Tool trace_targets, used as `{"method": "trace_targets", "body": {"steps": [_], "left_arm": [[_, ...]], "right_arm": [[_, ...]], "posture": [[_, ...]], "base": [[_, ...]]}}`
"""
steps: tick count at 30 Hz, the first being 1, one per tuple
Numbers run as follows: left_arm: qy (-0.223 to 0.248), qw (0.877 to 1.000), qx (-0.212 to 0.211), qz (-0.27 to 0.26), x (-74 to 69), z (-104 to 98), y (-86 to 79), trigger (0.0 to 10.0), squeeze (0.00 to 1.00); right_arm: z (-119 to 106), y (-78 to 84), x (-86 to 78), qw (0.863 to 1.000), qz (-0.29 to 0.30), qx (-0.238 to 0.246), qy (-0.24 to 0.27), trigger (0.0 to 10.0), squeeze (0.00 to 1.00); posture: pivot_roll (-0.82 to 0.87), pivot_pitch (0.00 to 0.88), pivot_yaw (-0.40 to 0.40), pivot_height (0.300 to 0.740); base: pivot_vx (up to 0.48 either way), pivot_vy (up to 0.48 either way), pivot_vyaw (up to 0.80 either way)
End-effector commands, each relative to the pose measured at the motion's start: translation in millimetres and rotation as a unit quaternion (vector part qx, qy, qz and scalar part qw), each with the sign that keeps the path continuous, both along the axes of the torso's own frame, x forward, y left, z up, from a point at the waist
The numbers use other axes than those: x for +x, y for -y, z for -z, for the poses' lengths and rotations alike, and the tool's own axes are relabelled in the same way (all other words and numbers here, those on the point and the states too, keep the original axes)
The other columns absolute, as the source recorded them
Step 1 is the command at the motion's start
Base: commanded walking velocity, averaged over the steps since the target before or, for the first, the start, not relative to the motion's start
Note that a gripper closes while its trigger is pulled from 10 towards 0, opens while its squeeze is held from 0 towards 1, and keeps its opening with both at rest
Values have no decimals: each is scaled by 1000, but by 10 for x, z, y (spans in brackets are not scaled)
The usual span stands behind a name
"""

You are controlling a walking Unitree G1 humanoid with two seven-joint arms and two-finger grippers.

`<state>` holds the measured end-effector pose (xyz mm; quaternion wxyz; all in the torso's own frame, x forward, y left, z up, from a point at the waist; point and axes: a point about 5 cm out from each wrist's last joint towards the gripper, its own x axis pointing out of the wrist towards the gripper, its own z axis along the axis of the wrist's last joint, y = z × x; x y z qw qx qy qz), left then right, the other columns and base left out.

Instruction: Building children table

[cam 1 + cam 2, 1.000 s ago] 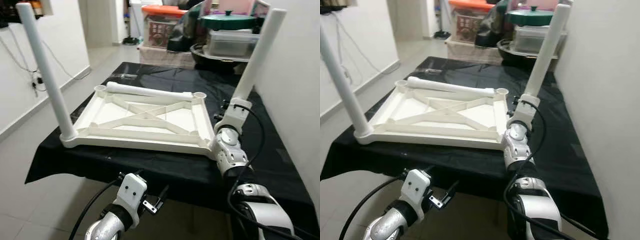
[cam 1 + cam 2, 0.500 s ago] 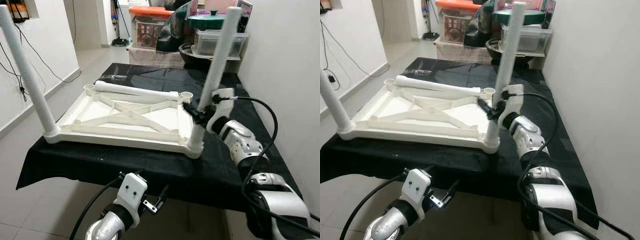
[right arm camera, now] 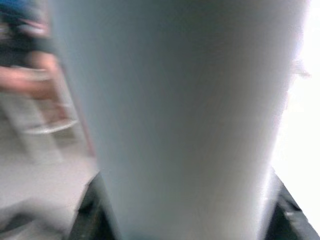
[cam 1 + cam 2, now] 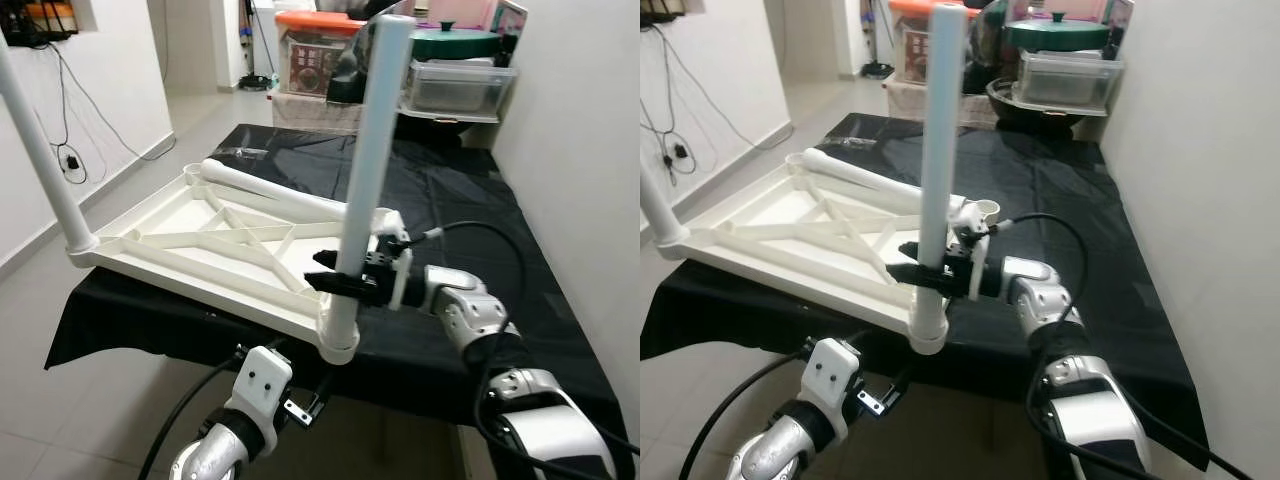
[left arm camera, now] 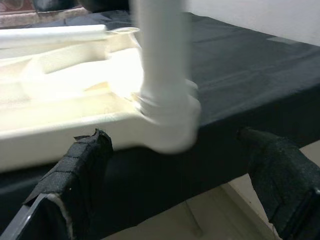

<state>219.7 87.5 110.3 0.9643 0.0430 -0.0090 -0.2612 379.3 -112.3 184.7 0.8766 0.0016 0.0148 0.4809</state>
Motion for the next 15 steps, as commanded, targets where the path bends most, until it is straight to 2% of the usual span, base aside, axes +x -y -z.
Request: {"method": "trace_targets", "body": {"steps": [1, 3, 4, 5, 7, 8, 9, 10, 11, 12, 13, 14, 15], "left_arm": [[-5, 1000, 6, 1, -10, 38, -7, 10000, 0], [-5, 1000, 6, 1, -10, 38, -7, 10000, 0], [-5, 1000, 6, 2, -9, 39, -8, 10000, 0], [-5, 1000, 6, 2, -5, 37, -9, 10000, 0], [-5, 1000, 6, 2, -5, 37, -9, 10000, 0], [-6, 1000, 6, 2, 0, 36, -9, 10000, 0], [-6, 1000, 6, 2, 0, 36, -9, 10000, 0], [-6, 1000, 6, 4, 2, 36, -6, 10000, 0], [-7, 1000, 5, 6, 3, 37, -2, 10000, 0], [-8, 1000, 5, 8, 3, 39, 1, 10000, 0], [-8, 1000, 5, 8, 3, 39, 1, 10000, 0], [-8, 1000, 5, 9, 3, 39, 4, 10000, 0], [-8, 1000, 5, 9, 3, 39, 4, 10000, 0]], "right_arm": [[33, 106, 98, 995, 100, -15, -5, 0, 0], [33, 106, 98, 995, 100, -15, -5, 0, 0], [42, 142, 133, 990, 138, -18, -10, 0, 0], [103, 307, 191, 969, 239, -44, -35, 0, 0], [103, 307, 191, 969, 239, -44, -35, 0, 0], [146, 495, 226, 937, 341, -66, -49, 0, 0], [146, 495, 226, 937, 341, -66, -49, 0, 0], [198, 823, 211, 865, 494, -58, -70, 0, 0], [250, 1061, 143, 790, 605, -45, -87, 0, 0], [292, 1186, 77, 736, 669, -32, -99, 0, 0], [292, 1186, 77, 736, 669, -32, -99, 0, 0], [336, 1201, 28, 705, 700, -18, -108, 0, 0], [336, 1201, 28, 705, 700, -18, -108, 0, 0]], "posture": [[65, 0, -75, 740], [65, 0, -75, 740], [67, 0, -73, 740], [67, 0, -74, 740], [67, 0, -74, 740], [66, 0, -74, 740], [66, 0, -74, 740], [61, 0, -70, 740], [60, 0, -67, 740], [61, 0, -68, 740], [61, 0, -68, 740], [59, 0, -70, 740], [59, 0, -70, 740]], "base": [[0, 0, 0], [0, 0, 0], [0, 0, 0], [0, 0, 0], [0, 0, 0], [0, 0, 0], [0, 0, 0], [0, 0, 0], [0, 0, 0], [0, 0, 0], [0, 0, 0], [0, 0, 0], [0, 0, 0]]}}
